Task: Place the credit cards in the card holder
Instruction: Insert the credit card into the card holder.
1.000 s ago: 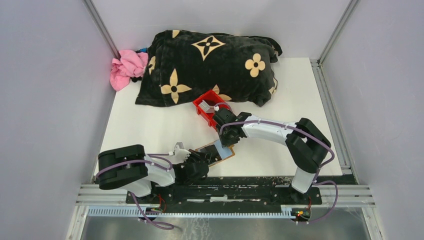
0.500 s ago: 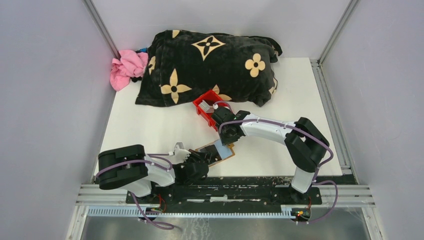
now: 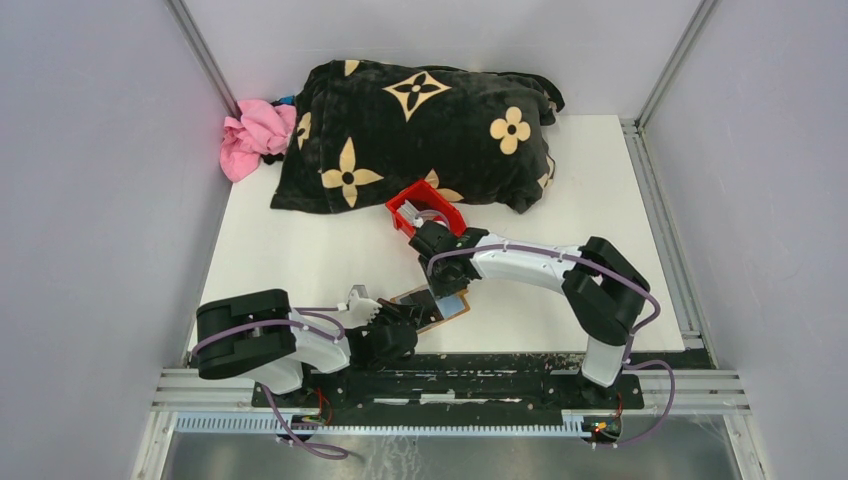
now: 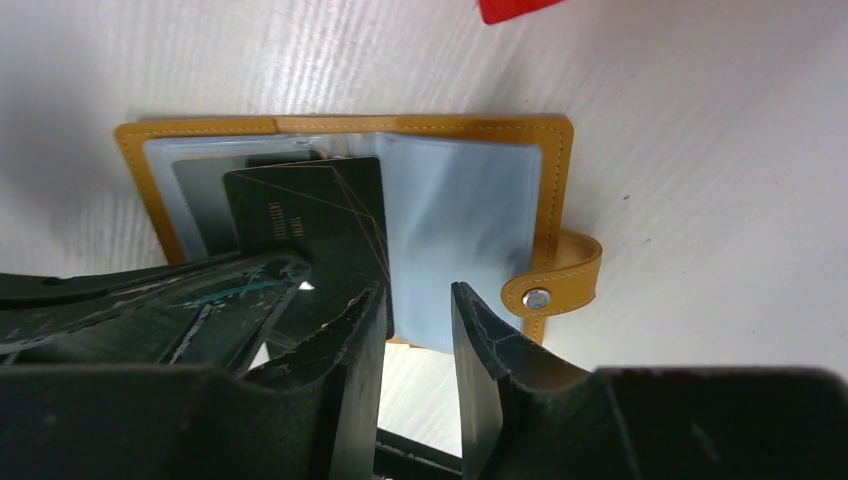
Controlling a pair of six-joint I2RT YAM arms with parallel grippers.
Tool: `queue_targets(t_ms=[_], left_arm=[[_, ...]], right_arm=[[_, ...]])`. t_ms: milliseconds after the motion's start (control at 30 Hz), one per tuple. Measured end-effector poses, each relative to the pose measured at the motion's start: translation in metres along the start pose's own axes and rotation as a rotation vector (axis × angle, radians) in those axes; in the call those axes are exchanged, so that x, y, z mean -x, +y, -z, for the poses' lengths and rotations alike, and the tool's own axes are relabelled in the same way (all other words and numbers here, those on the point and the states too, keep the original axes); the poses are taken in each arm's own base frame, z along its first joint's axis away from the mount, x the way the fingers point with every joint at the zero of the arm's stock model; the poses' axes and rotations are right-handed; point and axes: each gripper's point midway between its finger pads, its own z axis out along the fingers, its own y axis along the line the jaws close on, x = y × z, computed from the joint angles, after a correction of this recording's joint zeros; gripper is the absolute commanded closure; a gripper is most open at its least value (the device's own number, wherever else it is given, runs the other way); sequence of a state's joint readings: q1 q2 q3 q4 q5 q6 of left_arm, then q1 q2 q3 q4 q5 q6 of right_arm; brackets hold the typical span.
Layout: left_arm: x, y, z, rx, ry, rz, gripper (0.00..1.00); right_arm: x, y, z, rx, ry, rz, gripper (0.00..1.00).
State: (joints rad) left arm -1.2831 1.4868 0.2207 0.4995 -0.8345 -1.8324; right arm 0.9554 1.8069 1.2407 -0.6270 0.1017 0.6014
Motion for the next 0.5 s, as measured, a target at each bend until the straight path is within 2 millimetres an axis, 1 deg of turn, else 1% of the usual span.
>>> queue_targets(t_ms=[100,267,500], left_arm=[[0.0,0.0,0.0,0.0,0.0,0.0,0.97],[0.0,0.0,0.0,0.0,0.0,0.0,0.97],[0.0,0.0,0.0,0.0,0.0,0.0,0.97]], right_arm=[[-0.008,-0.004,-0.007,-0.017,0.026,-0.001,0.63],[-0.014,-0.012,-0.013,-0.058,0.047,0.005,0.63],[-0.012,-0.029,-0.014,-0.132,0.036,0.01,0.62]])
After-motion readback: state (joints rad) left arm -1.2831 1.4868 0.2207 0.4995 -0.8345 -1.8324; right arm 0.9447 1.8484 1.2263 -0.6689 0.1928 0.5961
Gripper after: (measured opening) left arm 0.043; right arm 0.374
